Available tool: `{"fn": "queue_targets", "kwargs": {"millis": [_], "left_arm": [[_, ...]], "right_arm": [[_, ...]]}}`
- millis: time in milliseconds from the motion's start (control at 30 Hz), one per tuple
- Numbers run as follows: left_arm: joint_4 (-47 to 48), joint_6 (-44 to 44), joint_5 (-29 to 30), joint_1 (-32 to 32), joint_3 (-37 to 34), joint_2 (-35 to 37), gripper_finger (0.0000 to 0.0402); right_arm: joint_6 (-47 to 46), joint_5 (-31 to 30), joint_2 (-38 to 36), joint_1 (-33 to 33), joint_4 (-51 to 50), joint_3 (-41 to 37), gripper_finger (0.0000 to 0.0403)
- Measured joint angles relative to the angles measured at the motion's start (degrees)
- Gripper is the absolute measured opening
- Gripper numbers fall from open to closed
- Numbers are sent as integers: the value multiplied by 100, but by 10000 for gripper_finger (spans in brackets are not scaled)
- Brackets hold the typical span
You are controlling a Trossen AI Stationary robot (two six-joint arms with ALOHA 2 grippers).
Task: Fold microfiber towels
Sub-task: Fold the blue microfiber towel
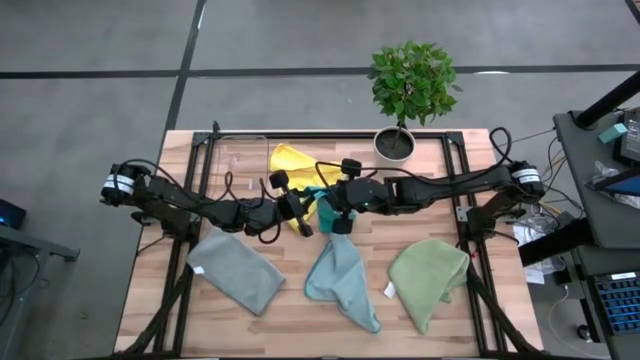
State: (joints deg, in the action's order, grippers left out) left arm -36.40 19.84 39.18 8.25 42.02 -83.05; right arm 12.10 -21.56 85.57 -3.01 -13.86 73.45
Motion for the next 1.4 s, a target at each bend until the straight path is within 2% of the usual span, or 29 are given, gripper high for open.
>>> {"fn": "queue_targets", "kwargs": {"millis": [100, 267, 433, 533, 733, 900, 1067, 1200, 1400], "left_arm": [[31, 1, -18, 0, -15, 64, 19], [542, -88, -53, 5, -28, 328, 68], [972, -183, -41, 0, -33, 568, 108], [1101, -296, -91, 0, -46, 624, 119], [1091, -408, -834, -6, -45, 629, 120], [666, -746, -938, -114, -33, 485, 121], [211, -895, -958, -200, -34, 114, 121], [83, -1053, -975, -255, 21, -96, 121], [14, -1345, -1024, -342, 22, -139, 121]], "right_arm": [[-101, 16, -60, -11, -66, 28, 13], [-570, 19, -235, -11, -771, 310, 9], [-1317, -102, -399, -11, -1242, 450, 9], [-1841, -116, -560, -9, -1216, 408, 9], [-2585, -573, -845, -153, -882, -50, 9], [-2894, -721, -997, -321, 24, -639, 9], [-2959, -903, -1102, -428, 1341, -1392, 9], [-3115, -910, -1153, -428, 2354, -1988, 9], [-3219, -907, -1168, -428, 3279, -2555, 9]]}}
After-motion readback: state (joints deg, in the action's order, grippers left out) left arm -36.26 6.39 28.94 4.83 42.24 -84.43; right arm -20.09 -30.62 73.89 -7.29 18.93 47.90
